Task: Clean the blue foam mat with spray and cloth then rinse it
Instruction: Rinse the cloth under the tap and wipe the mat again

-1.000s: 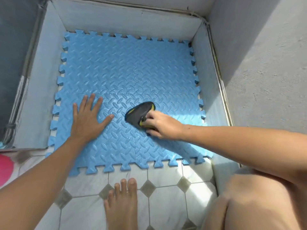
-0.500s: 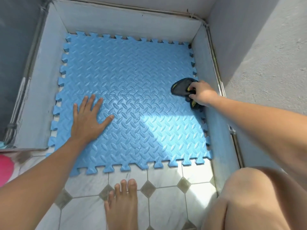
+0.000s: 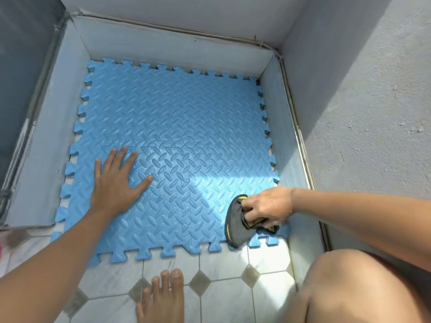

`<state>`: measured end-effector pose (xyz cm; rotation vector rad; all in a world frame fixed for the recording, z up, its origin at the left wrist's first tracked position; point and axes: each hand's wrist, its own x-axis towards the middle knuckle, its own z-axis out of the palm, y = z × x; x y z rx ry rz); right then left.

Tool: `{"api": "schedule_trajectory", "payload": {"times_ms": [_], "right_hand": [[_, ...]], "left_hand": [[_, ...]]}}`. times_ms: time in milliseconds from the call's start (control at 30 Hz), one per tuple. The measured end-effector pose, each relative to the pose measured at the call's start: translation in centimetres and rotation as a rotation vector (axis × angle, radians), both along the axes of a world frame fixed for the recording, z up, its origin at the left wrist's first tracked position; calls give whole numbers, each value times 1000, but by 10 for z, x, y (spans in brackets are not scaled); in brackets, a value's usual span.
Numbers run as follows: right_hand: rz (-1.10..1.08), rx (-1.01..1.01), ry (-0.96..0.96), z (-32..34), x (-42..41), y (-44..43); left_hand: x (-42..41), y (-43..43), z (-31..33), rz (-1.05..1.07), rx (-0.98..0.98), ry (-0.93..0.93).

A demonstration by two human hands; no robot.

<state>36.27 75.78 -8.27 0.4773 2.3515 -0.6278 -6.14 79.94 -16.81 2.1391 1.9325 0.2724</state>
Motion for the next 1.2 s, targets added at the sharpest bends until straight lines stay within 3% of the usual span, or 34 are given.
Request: {"api": "schedule_trajectory", "payload": {"times_ms": [133,200,267,367,533,600,700,800,933,1000,1067,1200], "right_hand": [[-694,360,40,-4,26,65],[-1132,443,58,-13,25,89],[-1363,481,113,-26,2,99],[-1233,482,298,-36,-64,82],[-406,195,556,-41,-143,12],[-233,187,575,-46,-141,11],[-304,290,558,-46,-114,50],[-578,488,429,-39,-64,123],[-1203,762,285,-41,-1,216],[-1522,798,261,-50,-5,238],[-1551,767,297,-58,-44,247],[-1204,652,521,-58,-161,246]], "left_hand": [[0,1,1,-1,-2,4],[1,0,1,-1,-3,-4],[1,0,2,5,-2,-9],[1,0,2,5,2,-10],[0,1,0,3,20,-15],[-1,1,-2,1,25,-13],[-1,2,-2,0,27,-24],[0,1,-1,0,15,-20],[0,1,-1,8,-2,-4],[0,1,0,9,-1,-2],[0,2,-1,6,-2,8],[0,2,-1,10,-1,11]]}}
